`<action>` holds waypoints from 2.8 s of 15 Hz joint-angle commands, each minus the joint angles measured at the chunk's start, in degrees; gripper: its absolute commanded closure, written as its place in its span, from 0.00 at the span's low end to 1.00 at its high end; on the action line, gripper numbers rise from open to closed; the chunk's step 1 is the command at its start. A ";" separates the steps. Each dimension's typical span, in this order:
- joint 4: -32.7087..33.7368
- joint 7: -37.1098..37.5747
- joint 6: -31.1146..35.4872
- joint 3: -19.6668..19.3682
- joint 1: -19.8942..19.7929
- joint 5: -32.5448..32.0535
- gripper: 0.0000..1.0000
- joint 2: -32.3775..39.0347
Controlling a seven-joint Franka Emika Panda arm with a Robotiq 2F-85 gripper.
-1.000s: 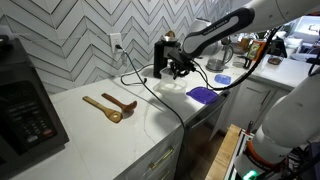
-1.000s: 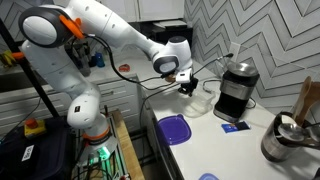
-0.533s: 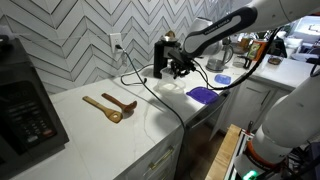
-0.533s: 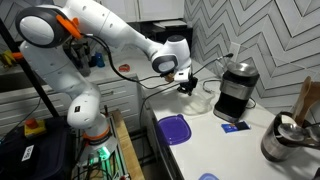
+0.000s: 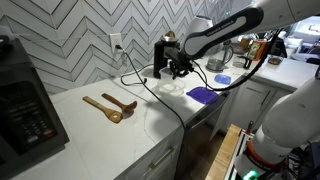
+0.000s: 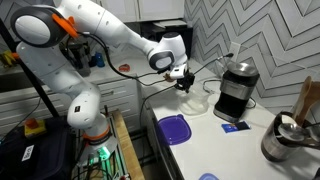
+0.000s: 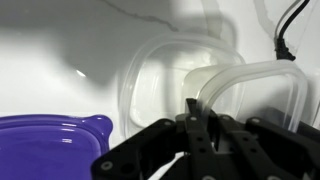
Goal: Remove the light blue lid from the lunchbox, pick up the lunchbox on the right and then put in inside the other lunchbox on the left
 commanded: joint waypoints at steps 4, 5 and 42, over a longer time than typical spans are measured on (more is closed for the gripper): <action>-3.83 5.40 -0.34 -0.19 0.37 0.21 0.99 -3.09; -3.78 4.97 -0.33 -0.57 0.78 1.04 0.99 -2.71; 3.47 -25.79 -20.75 -5.17 0.67 -2.71 0.00 -4.88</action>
